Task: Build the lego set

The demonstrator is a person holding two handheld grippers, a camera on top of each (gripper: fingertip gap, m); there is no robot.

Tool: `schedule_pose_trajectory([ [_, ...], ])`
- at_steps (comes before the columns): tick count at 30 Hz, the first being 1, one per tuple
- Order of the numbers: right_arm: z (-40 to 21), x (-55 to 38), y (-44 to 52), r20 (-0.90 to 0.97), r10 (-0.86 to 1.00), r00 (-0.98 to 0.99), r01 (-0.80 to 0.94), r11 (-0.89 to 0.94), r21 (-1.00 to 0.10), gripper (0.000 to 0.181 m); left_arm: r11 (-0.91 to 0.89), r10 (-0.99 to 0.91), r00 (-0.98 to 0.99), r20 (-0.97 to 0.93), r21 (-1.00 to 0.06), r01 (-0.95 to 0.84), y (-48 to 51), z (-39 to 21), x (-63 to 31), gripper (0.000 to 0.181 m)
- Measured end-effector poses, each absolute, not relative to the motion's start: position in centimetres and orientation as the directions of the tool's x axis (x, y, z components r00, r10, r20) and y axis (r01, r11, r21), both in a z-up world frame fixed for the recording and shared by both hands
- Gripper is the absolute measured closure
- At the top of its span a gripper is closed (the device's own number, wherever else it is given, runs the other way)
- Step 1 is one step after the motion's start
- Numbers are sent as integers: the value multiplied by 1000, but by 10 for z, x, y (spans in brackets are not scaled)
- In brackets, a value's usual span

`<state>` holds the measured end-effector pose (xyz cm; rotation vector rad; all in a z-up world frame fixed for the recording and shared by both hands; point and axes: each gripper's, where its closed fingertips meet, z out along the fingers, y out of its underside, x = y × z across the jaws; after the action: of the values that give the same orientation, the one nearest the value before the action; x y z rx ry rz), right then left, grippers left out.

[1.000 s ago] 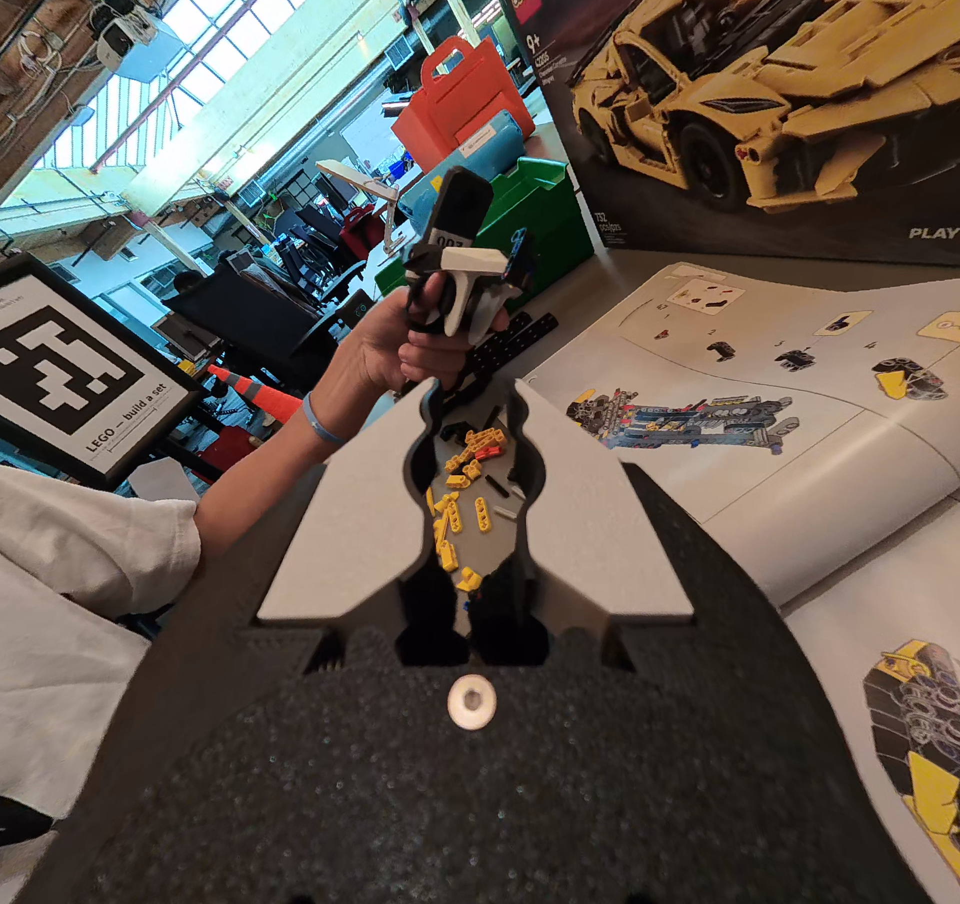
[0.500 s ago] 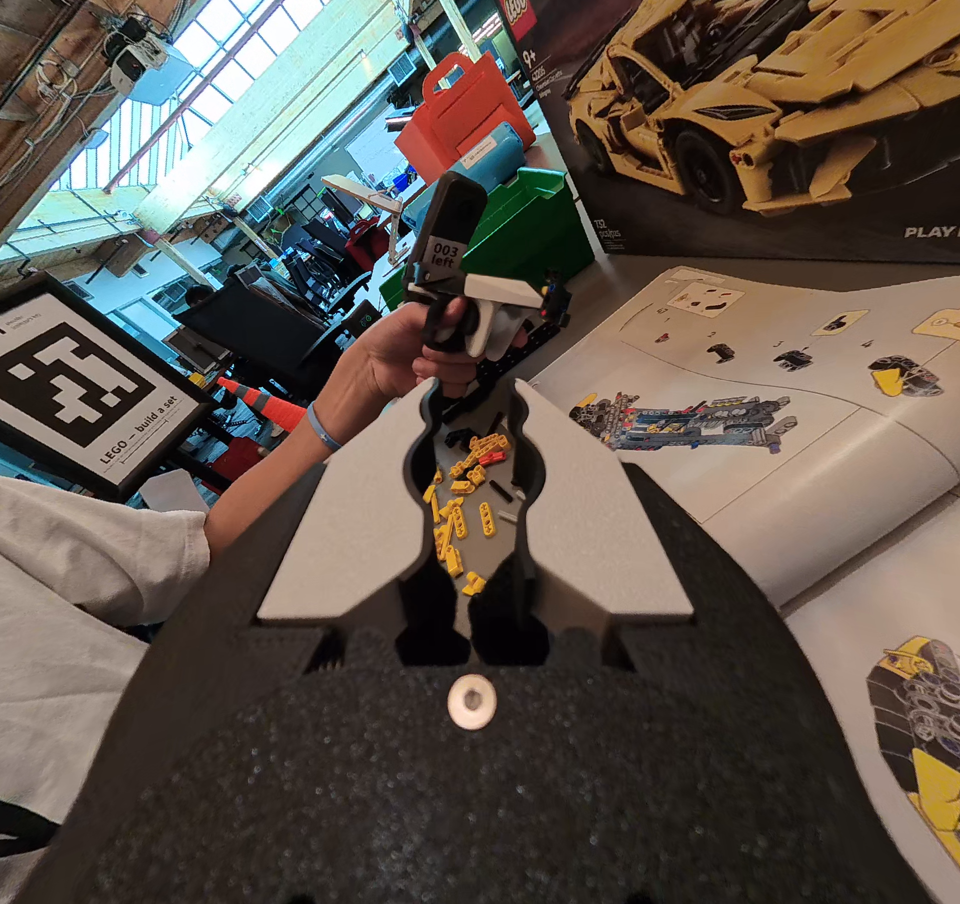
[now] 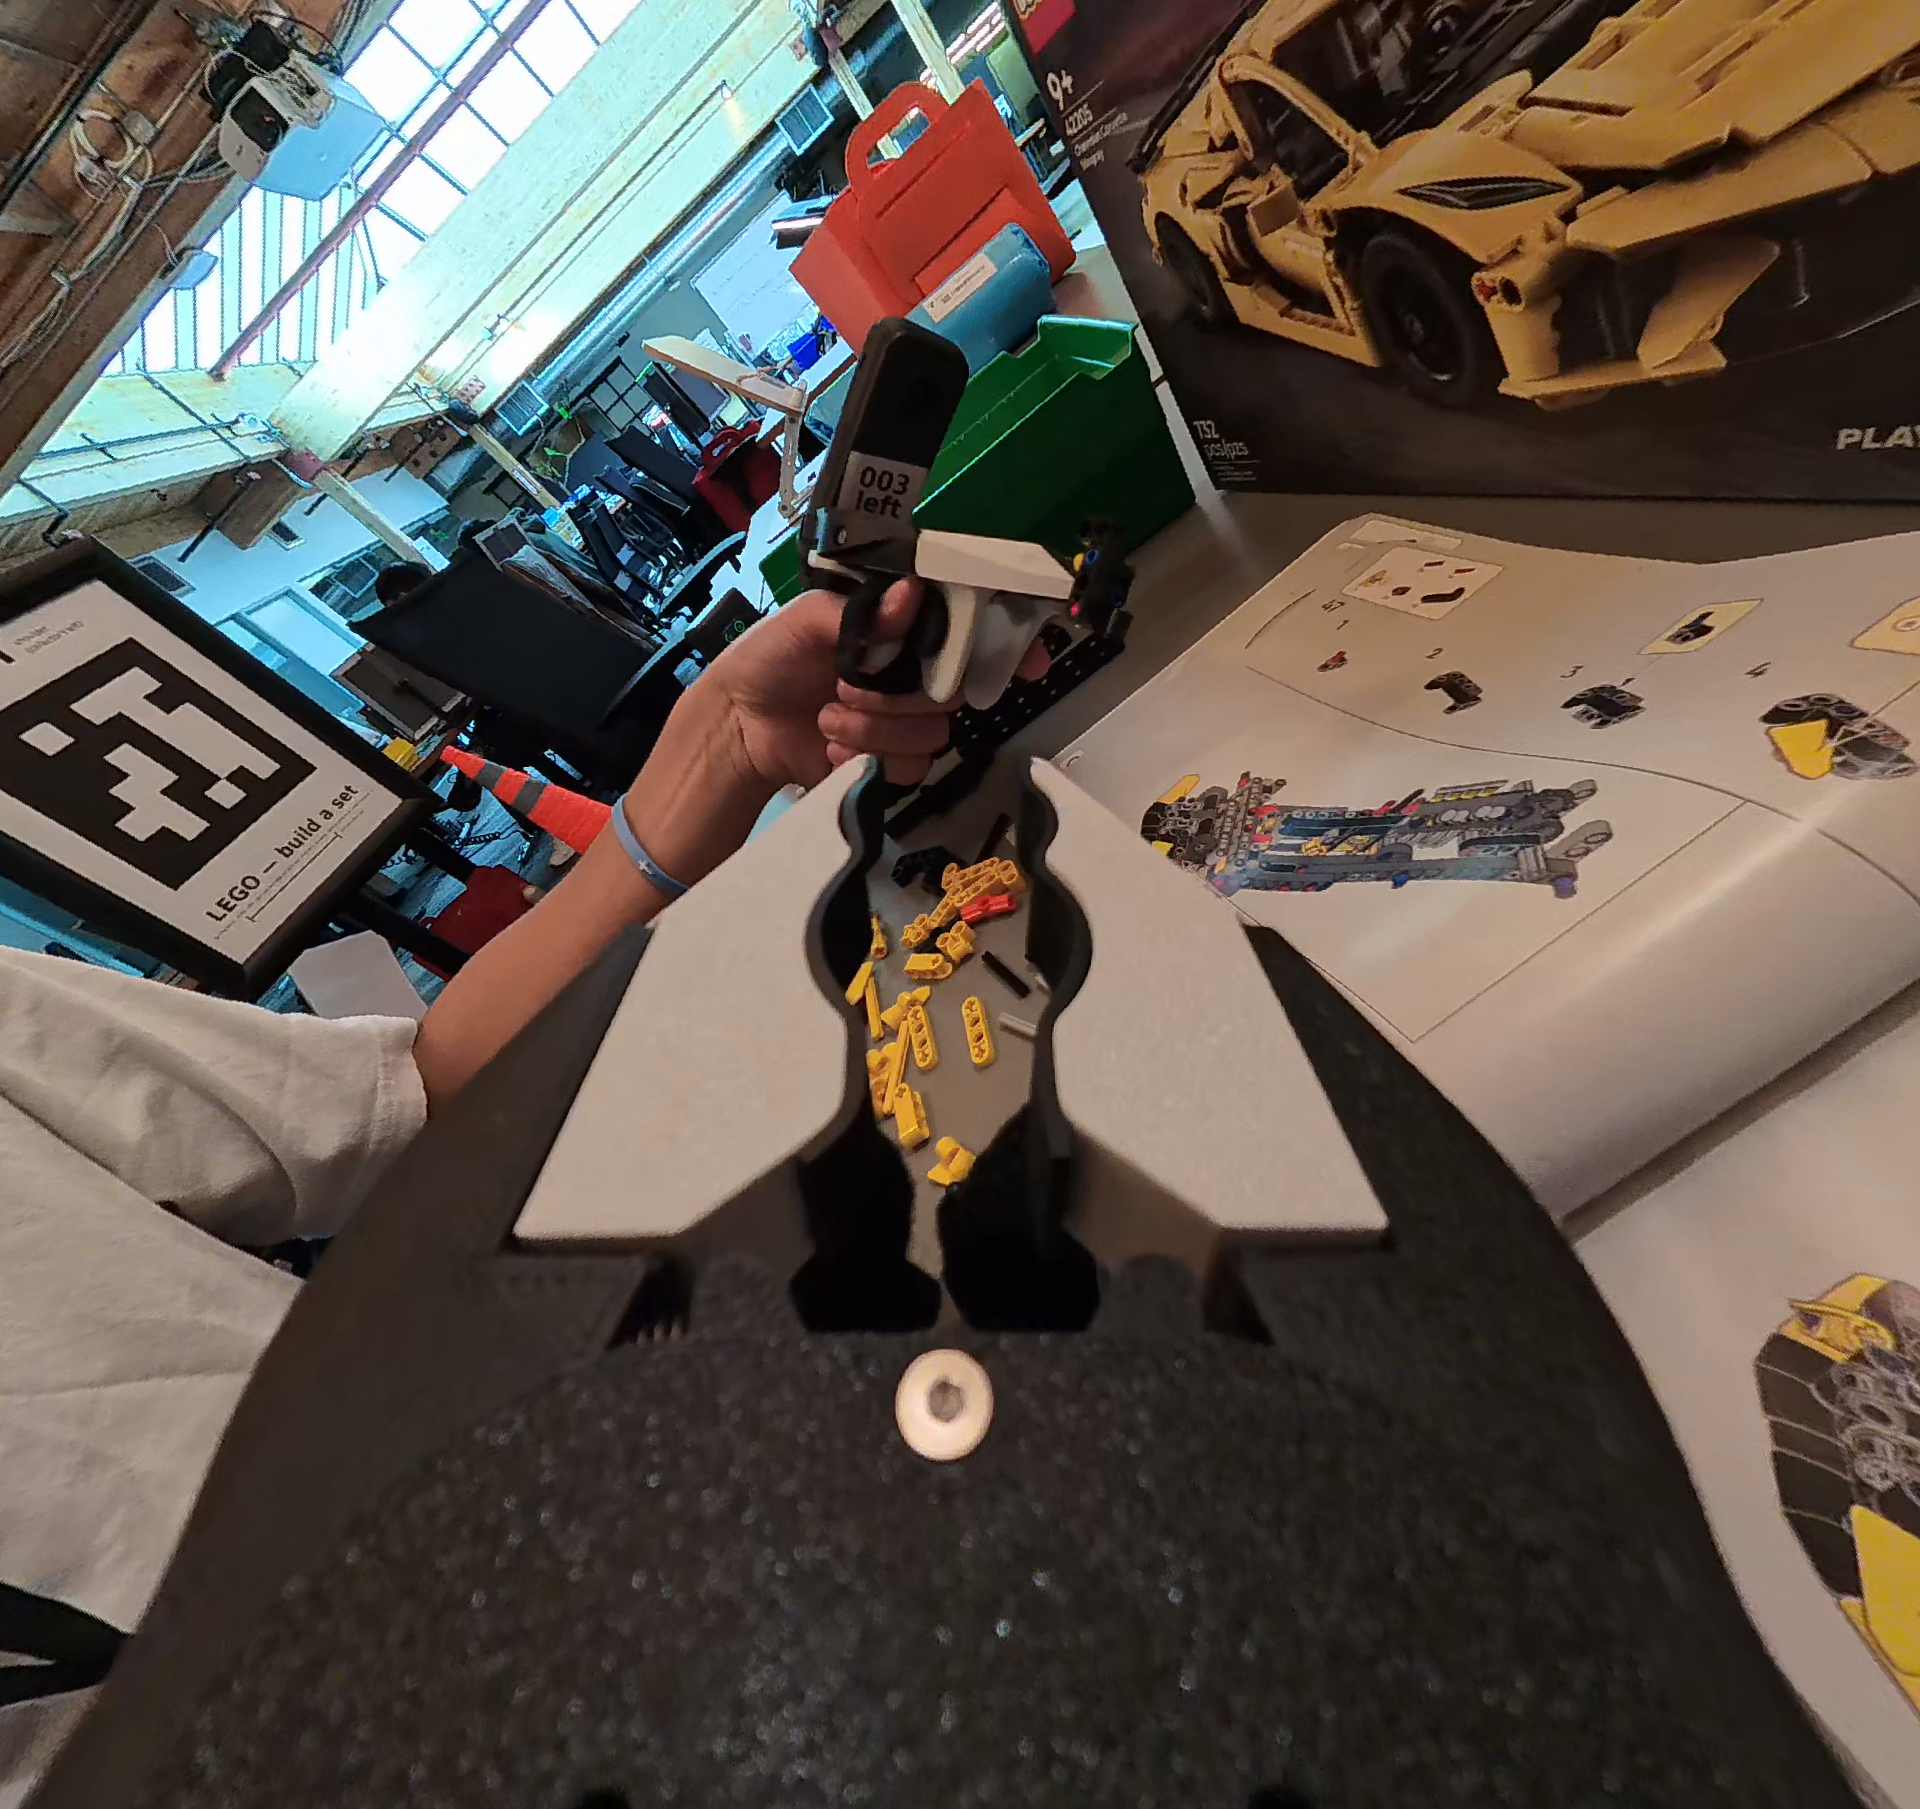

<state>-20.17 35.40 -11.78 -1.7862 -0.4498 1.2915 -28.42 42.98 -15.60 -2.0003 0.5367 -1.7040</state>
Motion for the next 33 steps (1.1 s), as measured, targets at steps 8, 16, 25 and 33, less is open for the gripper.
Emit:
schedule_pose_trajectory([
  [8, -119, -202, 354, -591, 702, 397, -188, -568, -801, 158, -816, -573, 164, 803, -579, -13, 428, -157, -283, 176],
  [16, -120, -203, 353, -593, 701, 395, -183, -572, -799, 158, -815, -573, 166, 802, -579, -15, 428, -158, -283, 176],
  [25, -119, -202, 353, -593, 701, 396, -185, -572, -799, 158, -820, -570, 112, 814, -571, -28, 418, -152, -276, 176],
  [33, -127, -188, 348, -521, 724, 453, -73, -552, -831, 149, -841, -501, -65, 863, -504, -196, 302, -149, -241, 176],
])
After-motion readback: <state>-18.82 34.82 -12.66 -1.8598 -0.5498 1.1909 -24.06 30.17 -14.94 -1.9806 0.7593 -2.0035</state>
